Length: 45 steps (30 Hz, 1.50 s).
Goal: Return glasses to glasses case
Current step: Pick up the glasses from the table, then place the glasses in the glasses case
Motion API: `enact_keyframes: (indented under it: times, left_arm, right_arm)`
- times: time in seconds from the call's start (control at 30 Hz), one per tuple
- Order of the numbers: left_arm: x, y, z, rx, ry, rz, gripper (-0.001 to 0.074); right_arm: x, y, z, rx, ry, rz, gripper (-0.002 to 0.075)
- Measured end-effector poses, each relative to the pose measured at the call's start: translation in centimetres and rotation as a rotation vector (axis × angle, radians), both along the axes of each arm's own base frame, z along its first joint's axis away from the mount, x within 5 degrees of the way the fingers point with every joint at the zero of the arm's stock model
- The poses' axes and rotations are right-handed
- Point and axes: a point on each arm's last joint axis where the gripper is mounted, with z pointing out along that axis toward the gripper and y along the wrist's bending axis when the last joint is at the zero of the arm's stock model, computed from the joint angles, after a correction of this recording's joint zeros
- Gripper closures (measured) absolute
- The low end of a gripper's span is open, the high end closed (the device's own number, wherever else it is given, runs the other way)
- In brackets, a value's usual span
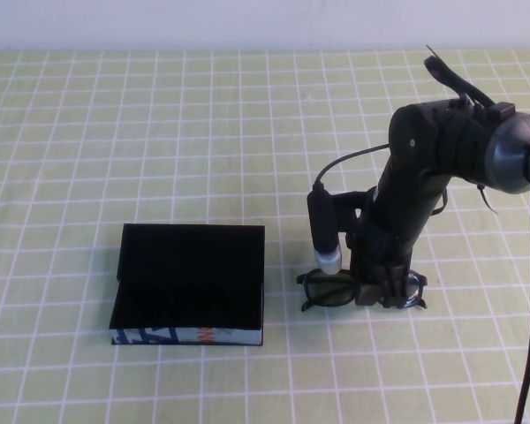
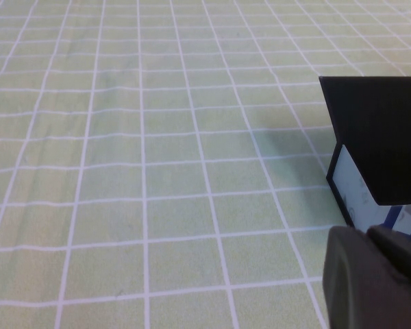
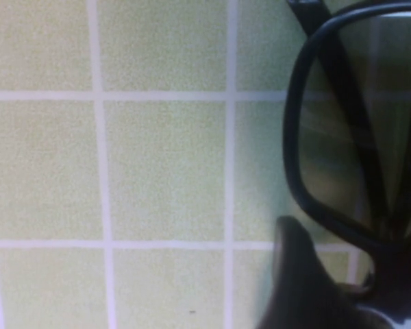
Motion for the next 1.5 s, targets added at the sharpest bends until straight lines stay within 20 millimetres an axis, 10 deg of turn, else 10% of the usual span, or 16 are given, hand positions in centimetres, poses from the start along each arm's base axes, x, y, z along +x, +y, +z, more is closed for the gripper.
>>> enact_keyframes:
  times: [0.4, 0.67, 1.03, 1.3, 1.5]
  left_arm:
    - [0.0, 0.0, 0.0, 0.0, 0.0, 0.0, 0.0736]
    - [0.0, 0.0, 0.0, 0.0, 0.0, 0.0, 0.0736]
    - [0.0, 0.0, 0.0, 0.0, 0.0, 0.0, 0.0736]
    - [0.0, 0.0, 0.0, 0.0, 0.0, 0.0, 0.0736]
    - [0.0, 0.0, 0.0, 0.0, 0.0, 0.0, 0.0736]
  right_arm:
    - [-0.3, -0.2, 0.0, -0.022, 0.036, -0.003, 0.0655]
    - [-1.2, 0.5, 1.6, -0.063, 0.082, -0.177, 0.066]
    - [-6.3, 11.2, 9.3, 0.051, -0.082, -0.143, 0.0661]
    - [-7.8, 18.1, 9.1, 0.087, -0.19, -0.05, 0.0662]
    - [-7.3, 19.8, 6.9, 0.065, -0.186, -0.04, 0.0662]
